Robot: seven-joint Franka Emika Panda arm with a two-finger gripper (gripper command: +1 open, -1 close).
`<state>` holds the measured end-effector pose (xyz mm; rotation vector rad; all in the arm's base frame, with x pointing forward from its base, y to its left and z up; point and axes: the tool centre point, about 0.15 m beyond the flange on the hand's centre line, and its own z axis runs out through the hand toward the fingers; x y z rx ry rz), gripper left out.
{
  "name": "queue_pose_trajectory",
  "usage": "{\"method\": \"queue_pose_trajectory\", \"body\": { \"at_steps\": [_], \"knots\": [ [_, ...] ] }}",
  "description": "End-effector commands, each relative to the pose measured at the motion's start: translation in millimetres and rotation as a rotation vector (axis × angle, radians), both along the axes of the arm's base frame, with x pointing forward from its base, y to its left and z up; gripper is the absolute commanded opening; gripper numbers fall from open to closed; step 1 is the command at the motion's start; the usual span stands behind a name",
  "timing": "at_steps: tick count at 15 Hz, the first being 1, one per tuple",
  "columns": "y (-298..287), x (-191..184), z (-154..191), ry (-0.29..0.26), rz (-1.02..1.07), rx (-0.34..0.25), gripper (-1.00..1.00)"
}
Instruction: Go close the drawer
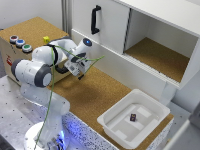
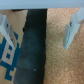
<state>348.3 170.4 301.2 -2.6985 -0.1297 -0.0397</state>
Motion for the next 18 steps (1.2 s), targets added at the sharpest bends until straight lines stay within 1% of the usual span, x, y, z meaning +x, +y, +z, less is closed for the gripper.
{"method": "queue_pose_trajectory", "body": {
  "at_steps": [1,5,7,10,14,18],
  "knots": [
    [10.9,18.3,-5.6,0.059,0.065,0.055,-1.00],
    [16.5,20.4,-7.9,0.064,0.076,0.061,-1.00],
    [18.4,20.5,-5.5,0.056,0.080,0.064,-1.00],
    [17.7,18.8,-1.6,0.043,0.080,0.046,-1.00],
    [21.9,18.1,-6.6,0.055,0.090,0.032,-1.00],
    [38.8,23.9,-9.8,0.055,0.130,0.017,-1.00]
  ]
}}
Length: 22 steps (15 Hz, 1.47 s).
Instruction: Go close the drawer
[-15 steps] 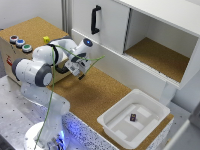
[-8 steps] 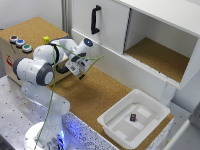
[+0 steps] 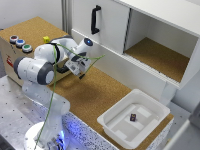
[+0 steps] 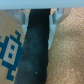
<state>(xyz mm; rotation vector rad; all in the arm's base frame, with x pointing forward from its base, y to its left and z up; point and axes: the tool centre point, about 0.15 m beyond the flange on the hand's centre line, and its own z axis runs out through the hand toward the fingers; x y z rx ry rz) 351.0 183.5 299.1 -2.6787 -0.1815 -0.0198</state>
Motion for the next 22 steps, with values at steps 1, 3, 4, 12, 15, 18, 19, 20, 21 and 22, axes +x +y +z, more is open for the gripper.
{"method": "queue_pose_trajectory", "body": {
  "at_steps": [1,3,4,12,15,18,19,20,21,22],
  "knots": [
    [31.4,23.1,-7.4,0.045,0.102,0.001,-1.00],
    [41.9,25.6,-9.0,0.048,0.127,0.004,-1.00],
    [45.8,26.1,-9.7,0.048,0.130,0.002,-1.00],
    [109.0,22.4,-18.1,0.042,0.208,0.015,-1.00],
    [130.3,16.1,-18.7,0.025,0.216,0.022,-1.00],
    [152.4,10.4,-19.9,0.014,0.239,0.033,-1.00],
    [159.7,9.7,-20.1,0.013,0.256,0.035,-1.00],
    [167.2,9.3,-20.2,0.012,0.271,0.037,-1.00],
    [176.5,8.4,-18.9,0.005,0.295,0.038,-1.00],
    [182.7,8.1,-17.9,-0.001,0.305,0.038,-1.00]
  ]
}}
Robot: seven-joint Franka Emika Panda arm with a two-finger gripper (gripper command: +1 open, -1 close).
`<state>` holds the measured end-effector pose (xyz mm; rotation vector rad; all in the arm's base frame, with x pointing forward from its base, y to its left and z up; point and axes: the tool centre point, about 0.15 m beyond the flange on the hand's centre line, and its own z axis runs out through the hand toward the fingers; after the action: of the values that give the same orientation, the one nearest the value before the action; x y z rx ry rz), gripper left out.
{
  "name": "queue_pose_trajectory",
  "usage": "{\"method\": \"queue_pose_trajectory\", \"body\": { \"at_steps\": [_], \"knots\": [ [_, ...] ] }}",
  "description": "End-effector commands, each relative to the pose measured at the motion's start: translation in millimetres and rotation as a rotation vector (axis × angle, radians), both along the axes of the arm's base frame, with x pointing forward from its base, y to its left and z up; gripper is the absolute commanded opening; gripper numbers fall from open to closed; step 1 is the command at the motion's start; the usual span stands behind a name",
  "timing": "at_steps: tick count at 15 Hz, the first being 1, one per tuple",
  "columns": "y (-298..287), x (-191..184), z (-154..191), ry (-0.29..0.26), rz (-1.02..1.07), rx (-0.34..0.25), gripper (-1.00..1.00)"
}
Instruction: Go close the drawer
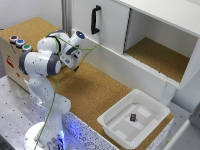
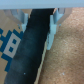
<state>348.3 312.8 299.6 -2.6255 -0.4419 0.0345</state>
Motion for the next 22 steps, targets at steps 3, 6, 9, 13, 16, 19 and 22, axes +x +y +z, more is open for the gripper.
{"method": "queue_pose_trajectory", "body": {
  "at_steps": [3,6,9,13,16,19,22],
  "knots": [
    [75.5,9.8,-10.0,-0.028,0.158,0.014,-1.00],
    [56.6,-1.7,16.0,-0.123,0.071,-0.009,1.00],
    [22.8,-18.0,45.3,-0.209,-0.037,-0.002,1.00],
    [-3.8,-24.7,68.4,-0.242,-0.098,0.011,1.00],
    [-4.8,-26.0,81.6,-0.275,-0.075,-0.043,1.00],
    [6.2,-27.2,94.2,-0.303,0.004,-0.104,1.00],
    [24.7,-27.2,117.7,-0.342,0.126,-0.220,1.00]
  ]
}}
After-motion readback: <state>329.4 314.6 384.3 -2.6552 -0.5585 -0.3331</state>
